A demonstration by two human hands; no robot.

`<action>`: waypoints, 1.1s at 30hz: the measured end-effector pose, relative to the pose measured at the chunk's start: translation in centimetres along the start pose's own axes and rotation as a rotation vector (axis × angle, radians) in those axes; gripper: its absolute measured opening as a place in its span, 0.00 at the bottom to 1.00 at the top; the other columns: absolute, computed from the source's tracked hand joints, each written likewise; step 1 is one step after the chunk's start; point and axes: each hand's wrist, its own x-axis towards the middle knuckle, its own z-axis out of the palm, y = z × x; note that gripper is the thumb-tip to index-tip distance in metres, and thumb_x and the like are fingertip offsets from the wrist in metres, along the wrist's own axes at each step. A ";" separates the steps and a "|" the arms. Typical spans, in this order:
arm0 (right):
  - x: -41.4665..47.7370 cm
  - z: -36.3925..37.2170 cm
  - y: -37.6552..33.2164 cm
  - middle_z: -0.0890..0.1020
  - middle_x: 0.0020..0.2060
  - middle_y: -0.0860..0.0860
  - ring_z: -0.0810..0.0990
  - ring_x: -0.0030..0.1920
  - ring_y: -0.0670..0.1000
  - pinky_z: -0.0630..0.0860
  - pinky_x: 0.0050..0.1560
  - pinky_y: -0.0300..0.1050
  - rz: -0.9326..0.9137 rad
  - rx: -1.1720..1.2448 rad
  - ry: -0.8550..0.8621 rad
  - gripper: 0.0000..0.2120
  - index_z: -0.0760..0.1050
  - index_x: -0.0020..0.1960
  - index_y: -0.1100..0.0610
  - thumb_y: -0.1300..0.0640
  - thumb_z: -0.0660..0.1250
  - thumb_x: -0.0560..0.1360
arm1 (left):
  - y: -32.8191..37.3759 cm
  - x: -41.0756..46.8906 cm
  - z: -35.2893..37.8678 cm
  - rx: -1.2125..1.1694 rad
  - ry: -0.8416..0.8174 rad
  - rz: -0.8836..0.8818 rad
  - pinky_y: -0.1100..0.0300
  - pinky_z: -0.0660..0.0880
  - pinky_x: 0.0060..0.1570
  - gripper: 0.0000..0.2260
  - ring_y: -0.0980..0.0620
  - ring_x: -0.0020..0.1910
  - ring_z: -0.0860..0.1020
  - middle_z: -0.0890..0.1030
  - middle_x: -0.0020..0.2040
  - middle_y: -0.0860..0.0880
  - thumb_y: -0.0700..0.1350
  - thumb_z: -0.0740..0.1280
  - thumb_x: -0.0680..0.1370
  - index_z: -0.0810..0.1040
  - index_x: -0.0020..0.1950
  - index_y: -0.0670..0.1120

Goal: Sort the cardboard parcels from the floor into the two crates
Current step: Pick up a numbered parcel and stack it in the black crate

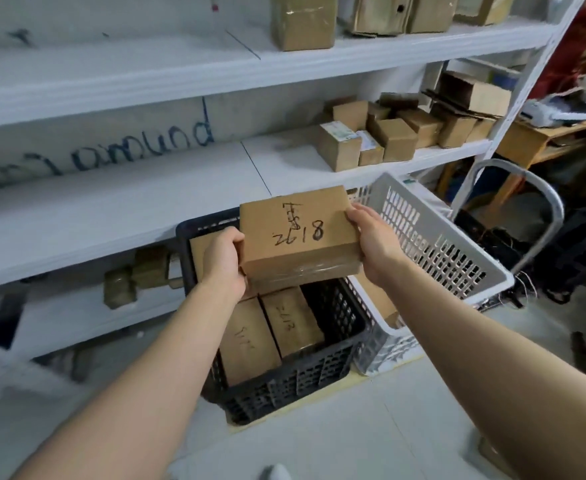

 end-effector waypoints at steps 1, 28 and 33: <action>0.7 1.0 0.2 0.82 0.50 0.53 0.81 0.54 0.56 0.78 0.57 0.56 0.024 -0.013 0.008 0.03 0.76 0.47 0.48 0.53 0.64 0.76 | 0.4 0.8 -0.6 0.002 0.010 0.002 0.57 0.70 0.41 0.07 0.49 0.41 0.75 0.76 0.39 0.47 0.40 0.61 0.76 0.70 0.37 0.46; 21.8 12.2 7.2 0.72 0.60 0.53 0.76 0.56 0.53 0.76 0.51 0.46 0.201 -0.384 -0.280 0.30 0.62 0.71 0.51 0.55 0.70 0.72 | -4.2 16.6 0.1 0.101 0.307 -0.408 0.50 0.79 0.50 0.11 0.41 0.58 0.76 0.74 0.60 0.39 0.42 0.68 0.77 0.70 0.57 0.43; 24.8 13.7 9.9 0.64 0.68 0.55 0.70 0.59 0.53 0.73 0.60 0.49 0.235 -0.475 -0.366 0.33 0.56 0.75 0.51 0.58 0.68 0.75 | -6.2 19.2 0.2 -0.090 0.392 -0.473 0.48 0.79 0.48 0.14 0.39 0.61 0.74 0.74 0.63 0.39 0.36 0.69 0.75 0.72 0.59 0.41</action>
